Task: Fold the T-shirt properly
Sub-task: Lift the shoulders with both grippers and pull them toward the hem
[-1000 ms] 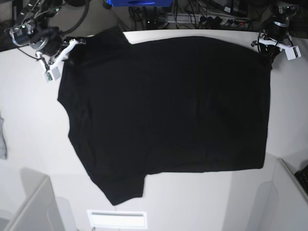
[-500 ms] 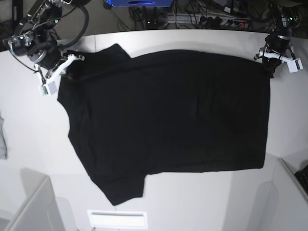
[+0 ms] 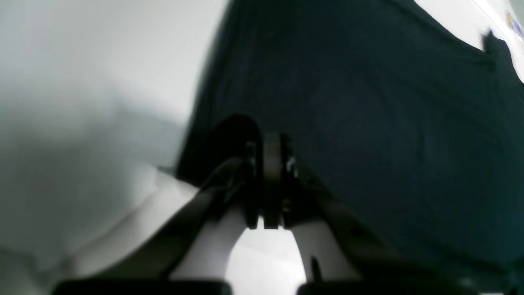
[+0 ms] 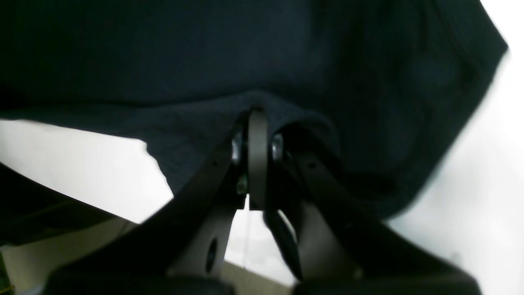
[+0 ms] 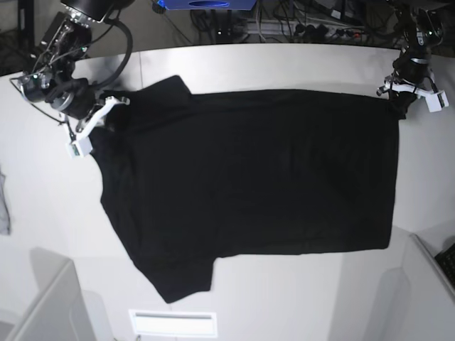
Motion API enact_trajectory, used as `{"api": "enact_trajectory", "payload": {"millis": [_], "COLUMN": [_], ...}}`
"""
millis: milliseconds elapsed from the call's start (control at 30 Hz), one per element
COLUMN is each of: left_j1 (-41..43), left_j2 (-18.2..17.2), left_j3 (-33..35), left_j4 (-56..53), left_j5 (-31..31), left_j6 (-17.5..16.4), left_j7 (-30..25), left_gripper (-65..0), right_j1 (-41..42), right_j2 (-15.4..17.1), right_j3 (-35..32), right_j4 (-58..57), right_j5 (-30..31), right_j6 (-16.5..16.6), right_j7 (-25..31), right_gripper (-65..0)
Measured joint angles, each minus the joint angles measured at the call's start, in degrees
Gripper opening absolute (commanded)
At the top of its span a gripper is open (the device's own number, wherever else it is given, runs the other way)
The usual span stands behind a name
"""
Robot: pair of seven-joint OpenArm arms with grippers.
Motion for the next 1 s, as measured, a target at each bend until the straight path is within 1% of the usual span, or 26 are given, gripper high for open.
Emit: {"api": "enact_trajectory", "payload": {"millis": [100, 367, 467, 567, 767, 1000], "left_j1": [-1.33, -3.10, -3.91, -4.66, -6.45, -7.52], "left_j2": [0.00, -0.07, -0.02, -0.07, -0.15, -0.15], "left_j3": [0.09, 0.33, 0.35, 0.31, 0.28, 0.33], "left_j4": [-0.11, -0.35, -0.42, -0.74, -2.08, -3.61], "left_j5": [-0.24, 0.37, 3.15, 4.35, 4.26, 4.09], "left_j6": [0.13, 0.13, 0.11, 0.15, 0.13, 0.13], "left_j7": [-0.07, -0.04, -0.07, 0.02, 0.15, -0.02], "left_gripper": [-65.0, -65.0, -65.0, -65.0, -65.0, -65.0], "right_j1": [1.11, 5.62, 6.71, 8.31, 10.62, 14.47], "right_j2": [0.04, 0.15, 0.15, 0.15, 0.15, 2.16], "right_j3": [-0.17, -0.72, -0.72, -0.79, -0.79, -0.85], "right_j4": [-1.49, -4.13, -5.64, -7.69, -11.58, -16.33], "right_j5": [-0.31, -0.24, -0.39, -0.09, -0.37, -0.39], "right_j6": [-2.93, -3.17, -3.19, -3.19, -3.23, -3.23], "right_j7": [-0.35, -0.15, -0.33, -0.33, -0.35, -0.31], "right_gripper": [-65.0, -65.0, -65.0, -65.0, -65.0, -65.0]}}
